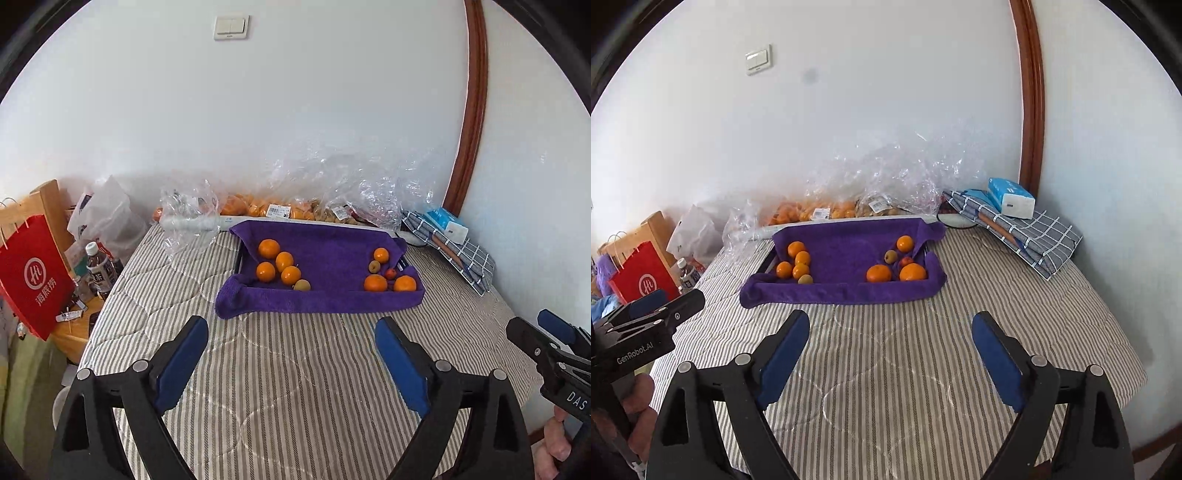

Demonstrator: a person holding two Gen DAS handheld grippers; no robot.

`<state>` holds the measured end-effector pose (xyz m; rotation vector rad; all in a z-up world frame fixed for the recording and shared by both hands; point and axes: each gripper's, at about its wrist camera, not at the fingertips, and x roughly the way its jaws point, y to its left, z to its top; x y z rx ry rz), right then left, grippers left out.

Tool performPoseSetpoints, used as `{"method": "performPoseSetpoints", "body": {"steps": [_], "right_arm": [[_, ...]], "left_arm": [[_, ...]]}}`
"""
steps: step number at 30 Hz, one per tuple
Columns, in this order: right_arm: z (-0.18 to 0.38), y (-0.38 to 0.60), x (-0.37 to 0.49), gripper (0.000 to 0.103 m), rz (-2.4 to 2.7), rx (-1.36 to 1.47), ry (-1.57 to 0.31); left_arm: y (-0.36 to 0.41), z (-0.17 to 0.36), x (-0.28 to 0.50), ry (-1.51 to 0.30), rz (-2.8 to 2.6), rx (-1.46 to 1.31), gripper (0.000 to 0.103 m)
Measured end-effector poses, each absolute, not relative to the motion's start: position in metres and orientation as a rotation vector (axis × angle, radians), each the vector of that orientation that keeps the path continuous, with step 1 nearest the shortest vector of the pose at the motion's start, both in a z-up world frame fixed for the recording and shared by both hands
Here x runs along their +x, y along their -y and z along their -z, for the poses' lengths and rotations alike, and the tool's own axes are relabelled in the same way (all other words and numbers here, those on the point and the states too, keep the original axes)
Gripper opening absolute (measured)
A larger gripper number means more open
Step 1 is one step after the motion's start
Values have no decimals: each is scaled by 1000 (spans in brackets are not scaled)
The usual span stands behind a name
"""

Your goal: Organize fruits

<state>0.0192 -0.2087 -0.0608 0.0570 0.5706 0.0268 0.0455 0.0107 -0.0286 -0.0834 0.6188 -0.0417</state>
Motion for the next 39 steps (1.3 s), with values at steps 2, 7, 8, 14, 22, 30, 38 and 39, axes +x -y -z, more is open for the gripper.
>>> {"method": "performPoseSetpoints", "body": {"steps": [2, 7, 8, 14, 22, 30, 38, 39], "right_arm": [[55, 205, 7, 95, -14, 41, -564], [47, 201, -18, 98, -8, 46, -549], [46, 201, -21, 98, -1, 42, -544], [39, 203, -43, 98, 28, 36, -516], [36, 210, -55, 99, 44, 44, -507], [38, 216, -56, 99, 56, 52, -514], [40, 219, -56, 99, 58, 63, -522], [41, 219, -56, 99, 59, 65, -522]], "left_arm": [[-10, 22, 34, -607, 34, -78, 92], [-10, 11, 11, -581, 11, -74, 94], [-10, 10, 7, -577, 10, -72, 94], [-8, 5, -7, -562, -13, -72, 95], [0, 2, -13, -559, 0, -67, 95], [3, 5, -12, -565, 1, -61, 95], [6, 5, -12, -568, 3, -53, 95], [6, 5, -12, -568, 5, -53, 95]]}}
